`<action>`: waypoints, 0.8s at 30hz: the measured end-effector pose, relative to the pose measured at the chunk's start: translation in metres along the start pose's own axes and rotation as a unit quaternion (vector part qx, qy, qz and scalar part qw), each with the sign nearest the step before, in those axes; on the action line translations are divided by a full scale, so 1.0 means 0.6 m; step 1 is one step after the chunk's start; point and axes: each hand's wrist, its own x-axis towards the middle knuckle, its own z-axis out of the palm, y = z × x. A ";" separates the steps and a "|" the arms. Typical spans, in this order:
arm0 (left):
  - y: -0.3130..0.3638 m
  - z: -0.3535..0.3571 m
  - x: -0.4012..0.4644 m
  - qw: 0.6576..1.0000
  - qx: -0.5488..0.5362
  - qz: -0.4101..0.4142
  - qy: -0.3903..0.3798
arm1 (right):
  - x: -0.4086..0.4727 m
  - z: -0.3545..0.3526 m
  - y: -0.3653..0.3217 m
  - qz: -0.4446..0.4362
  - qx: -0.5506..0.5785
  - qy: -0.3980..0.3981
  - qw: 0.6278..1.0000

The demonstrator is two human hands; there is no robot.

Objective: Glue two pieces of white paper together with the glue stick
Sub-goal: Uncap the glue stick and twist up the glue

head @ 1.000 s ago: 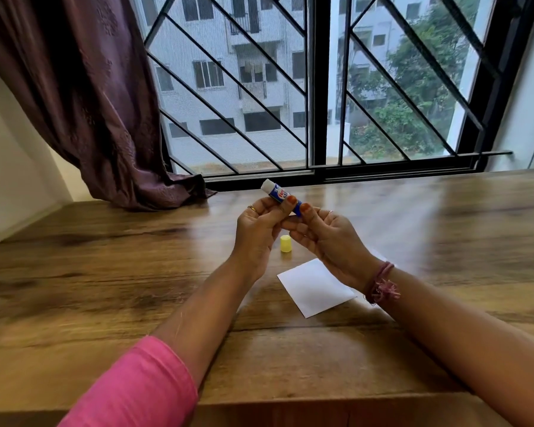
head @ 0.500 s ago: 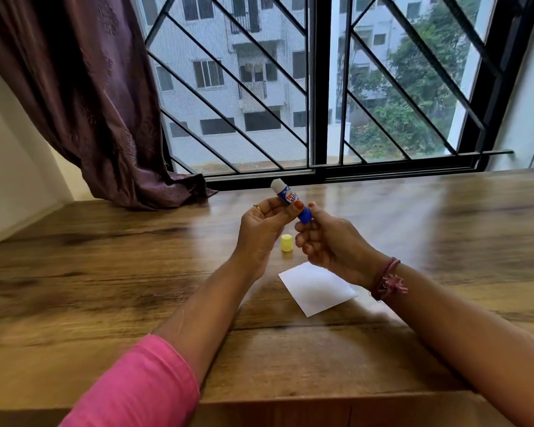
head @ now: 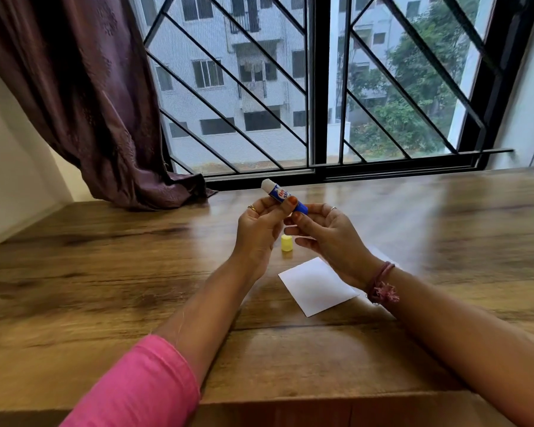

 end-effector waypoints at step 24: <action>0.000 0.004 -0.004 0.999 0.026 -0.015 -0.027 | 0.009 -0.014 -0.016 0.218 0.125 -0.112 0.961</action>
